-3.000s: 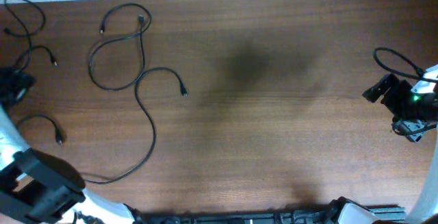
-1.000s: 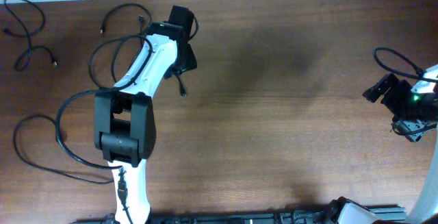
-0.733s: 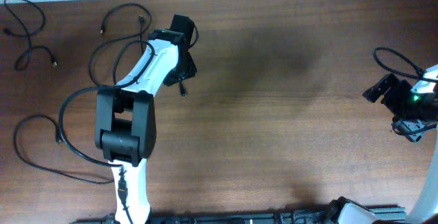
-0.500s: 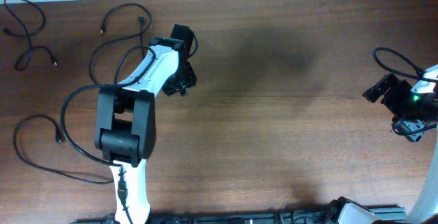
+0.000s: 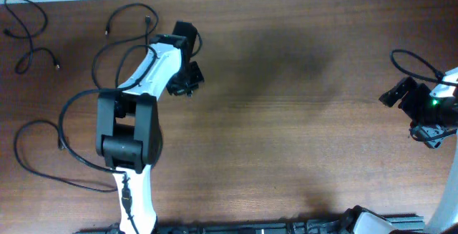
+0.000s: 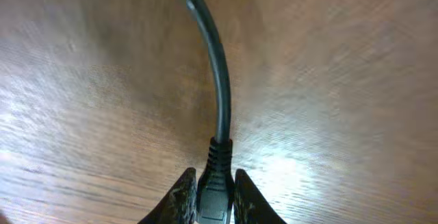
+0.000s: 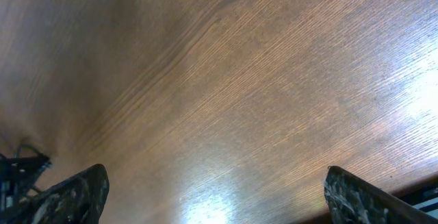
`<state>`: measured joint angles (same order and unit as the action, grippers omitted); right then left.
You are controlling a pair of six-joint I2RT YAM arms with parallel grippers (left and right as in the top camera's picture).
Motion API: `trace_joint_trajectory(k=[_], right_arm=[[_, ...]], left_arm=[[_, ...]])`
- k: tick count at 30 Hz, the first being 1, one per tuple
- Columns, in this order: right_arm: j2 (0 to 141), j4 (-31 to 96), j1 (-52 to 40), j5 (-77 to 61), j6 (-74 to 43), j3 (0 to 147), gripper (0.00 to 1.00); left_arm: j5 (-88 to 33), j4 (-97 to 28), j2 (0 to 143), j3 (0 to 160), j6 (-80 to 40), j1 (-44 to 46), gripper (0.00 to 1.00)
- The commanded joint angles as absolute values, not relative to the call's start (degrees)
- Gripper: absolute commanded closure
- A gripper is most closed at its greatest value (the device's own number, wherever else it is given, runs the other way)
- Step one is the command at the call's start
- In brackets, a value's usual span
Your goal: Untangle cables
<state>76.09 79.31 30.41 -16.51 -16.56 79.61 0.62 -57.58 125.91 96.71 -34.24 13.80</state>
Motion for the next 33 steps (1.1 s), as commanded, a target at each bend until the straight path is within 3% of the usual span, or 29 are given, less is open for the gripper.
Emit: trace_joint_trajectory(k=[1,7,9,11,16,18,20,23,24,25,27,33], right_arm=[[76.03,79.29,30.68,-15.99,-16.97,80.42,0.01],[76.03,79.29,30.68,-15.97,-16.97,80.42,0.01],[76.03,79.29,30.68,-15.99,-16.97,80.42,0.01],[76.03,79.29,30.68,-15.99,-16.97,80.42,0.01],[76.03,79.29,30.68,-15.97,-16.97,80.42,0.01],[76.03,79.29,30.68,-15.99,-16.97,80.42,0.01],[76.03,79.29,30.68,-15.99,-16.97,80.42,0.01],[76.03,79.29,30.68,-15.99,-16.97,80.42,0.01],[76.03,79.29,30.68,-15.99,-16.97,80.42,0.01],[76.03,79.29,30.68,-15.99,-16.97,80.42,0.01],[76.03,79.29,30.68,-15.99,-16.97,80.42,0.01],[76.03,79.29,30.68,-15.97,-16.97,80.42,0.01]], left_arm=[[0.43,-57.84,122.74,100.20,-29.56,13.47,0.77],[7.75,-62.85,113.08,104.88,-28.47,9.96,0.78],[7.92,-62.85,108.75,105.14,-26.87,8.01,0.73],[7.75,-63.59,106.17,105.12,-26.92,6.87,0.50],[7.77,-64.14,108.09,103.46,-31.53,8.01,0.45],[7.77,-61.87,111.31,102.24,-33.87,9.15,0.28],[7.70,-58.63,114.50,102.08,-33.87,9.89,0.01],[7.94,-56.45,119.11,102.08,-33.80,10.24,0.01],[8.05,-56.18,120.38,102.08,-33.85,10.24,0.11],[7.77,-56.14,122.19,102.08,-35.31,10.00,0.31],[7.77,-56.47,124.70,102.08,-41.98,9.52,0.46],[8.10,-53.49,128.92,102.08,-47.55,9.21,0.51]])
